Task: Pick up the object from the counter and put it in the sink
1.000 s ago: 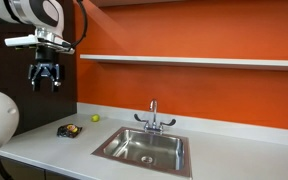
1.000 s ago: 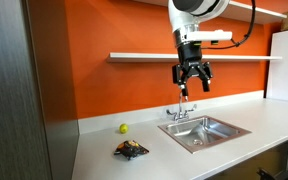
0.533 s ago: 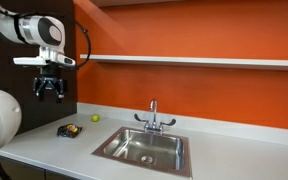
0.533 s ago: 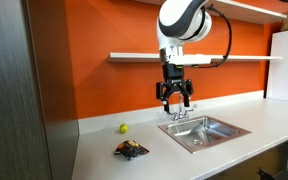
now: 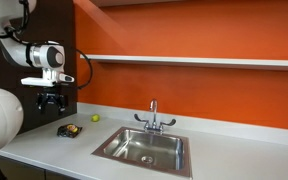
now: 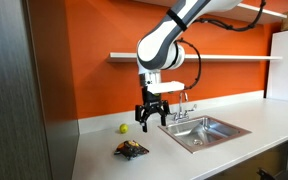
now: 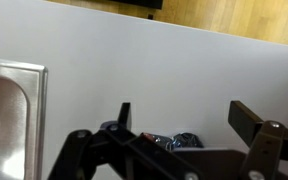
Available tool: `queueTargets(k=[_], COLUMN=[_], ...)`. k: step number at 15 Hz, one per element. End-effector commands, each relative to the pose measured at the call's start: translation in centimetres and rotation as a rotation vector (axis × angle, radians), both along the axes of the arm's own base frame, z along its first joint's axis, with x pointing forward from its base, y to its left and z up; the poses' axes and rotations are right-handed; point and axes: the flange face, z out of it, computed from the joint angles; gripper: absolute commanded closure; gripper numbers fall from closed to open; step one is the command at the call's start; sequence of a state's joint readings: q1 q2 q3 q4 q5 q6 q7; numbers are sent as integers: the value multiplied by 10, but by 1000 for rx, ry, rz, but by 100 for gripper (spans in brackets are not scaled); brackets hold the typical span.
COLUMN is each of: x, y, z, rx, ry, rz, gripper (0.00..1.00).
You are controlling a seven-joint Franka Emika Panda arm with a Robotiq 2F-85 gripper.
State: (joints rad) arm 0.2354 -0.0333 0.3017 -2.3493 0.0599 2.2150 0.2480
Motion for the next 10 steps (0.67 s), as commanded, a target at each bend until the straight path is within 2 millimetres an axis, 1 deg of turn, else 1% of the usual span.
queueTargets(k=[1, 4, 6, 8, 10], x=[30, 50, 63, 77, 91], y=[31, 48, 57, 64, 67], z=[-36, -68, -84, -95, -103], rx=[-11, -18, -21, -19, -18], ry=[8, 19, 23, 25, 21], rz=[50, 79, 92, 93, 88], gripper=[0, 0, 0, 0, 0])
